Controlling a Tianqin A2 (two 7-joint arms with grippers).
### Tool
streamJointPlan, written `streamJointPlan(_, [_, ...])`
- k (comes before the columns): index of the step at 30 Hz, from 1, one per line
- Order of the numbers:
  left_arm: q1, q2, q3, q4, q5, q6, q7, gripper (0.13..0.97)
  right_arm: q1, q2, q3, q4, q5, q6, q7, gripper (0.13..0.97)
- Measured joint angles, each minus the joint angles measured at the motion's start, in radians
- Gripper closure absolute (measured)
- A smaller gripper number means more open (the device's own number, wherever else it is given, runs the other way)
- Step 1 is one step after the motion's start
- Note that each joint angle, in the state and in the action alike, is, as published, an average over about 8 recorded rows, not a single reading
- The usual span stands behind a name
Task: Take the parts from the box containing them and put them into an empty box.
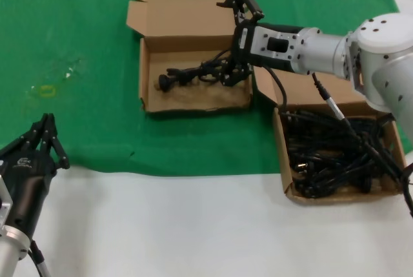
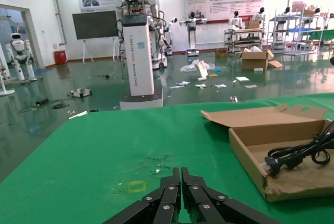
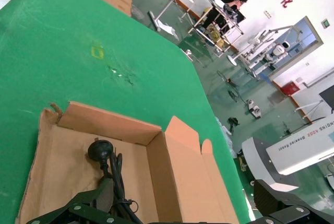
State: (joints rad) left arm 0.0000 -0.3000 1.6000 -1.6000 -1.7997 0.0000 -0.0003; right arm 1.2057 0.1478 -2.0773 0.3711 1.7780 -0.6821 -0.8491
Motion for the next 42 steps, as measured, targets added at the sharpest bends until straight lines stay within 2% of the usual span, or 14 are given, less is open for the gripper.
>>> streamJointPlan(7, [0.000, 0.000, 0.000, 0.000, 0.000, 0.000, 0.000, 0.910, -0.035, 0.005, 0.014, 0.035, 0.001, 0.019, 0.024, 0.142])
streamJointPlan(12, [0.000, 0.000, 0.000, 0.000, 0.000, 0.000, 0.000, 0.859, -0.096, 0.012, 0.038, 0.098, 0.002, 0.054, 0.068, 0.130])
streamJointPlan(16, [0.000, 0.000, 0.000, 0.000, 0.000, 0.000, 0.000, 0.859, -0.157, 0.020, 0.062, 0.160, 0.003, 0.088, 0.110, 0.129])
streamJointPlan(24, [0.000, 0.000, 0.000, 0.000, 0.000, 0.000, 0.000, 0.706, -0.284, 0.036, 0.112, 0.289, 0.005, 0.160, 0.199, 0.129])
streamJointPlan(25, [0.000, 0.000, 0.000, 0.000, 0.000, 0.000, 0.000, 0.706, -0.300, 0.038, 0.119, 0.306, 0.005, 0.169, 0.211, 0.129])
streamJointPlan(33, [0.000, 0.000, 0.000, 0.000, 0.000, 0.000, 0.001, 0.486, -0.429, 0.054, 0.170, 0.437, 0.008, 0.242, 0.301, 0.129])
streamJointPlan(37, [0.000, 0.000, 0.000, 0.000, 0.000, 0.000, 0.001, 0.486, -0.493, 0.062, 0.195, 0.503, 0.009, 0.278, 0.346, 0.129])
streamJointPlan(42, [0.000, 0.000, 0.000, 0.000, 0.000, 0.000, 0.000, 0.367, -0.573, 0.072, 0.227, 0.584, 0.010, 0.324, 0.403, 0.129])
